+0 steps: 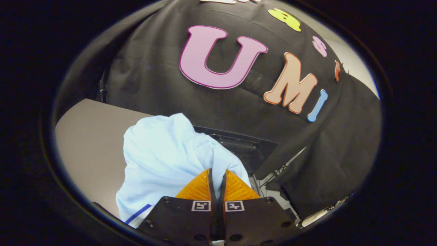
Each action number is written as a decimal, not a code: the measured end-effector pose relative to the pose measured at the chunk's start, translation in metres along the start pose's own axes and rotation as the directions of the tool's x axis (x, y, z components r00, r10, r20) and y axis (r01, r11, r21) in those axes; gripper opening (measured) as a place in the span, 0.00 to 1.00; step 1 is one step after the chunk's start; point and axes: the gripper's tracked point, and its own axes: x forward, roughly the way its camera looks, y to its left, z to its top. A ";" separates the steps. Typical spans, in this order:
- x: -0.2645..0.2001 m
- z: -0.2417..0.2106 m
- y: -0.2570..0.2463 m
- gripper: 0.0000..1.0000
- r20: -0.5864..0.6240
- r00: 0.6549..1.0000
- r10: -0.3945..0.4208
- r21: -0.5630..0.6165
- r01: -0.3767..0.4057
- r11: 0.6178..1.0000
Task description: Put the clothes into the washing machine and then close the washing machine lid.
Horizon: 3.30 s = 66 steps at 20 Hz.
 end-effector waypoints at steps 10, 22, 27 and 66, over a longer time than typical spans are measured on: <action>0.069 -0.101 -0.034 0.01 -0.183 0.983 -0.025 0.040 0.033 0.999; 0.123 -0.155 0.011 0.14 -0.235 0.960 0.152 0.204 -0.104 0.973; 0.128 -0.157 0.023 0.20 -0.220 0.952 0.210 0.235 -0.158 0.959; 0.155 0.122 -0.035 0.99 0.501 0.850 0.163 0.166 -0.279 0.946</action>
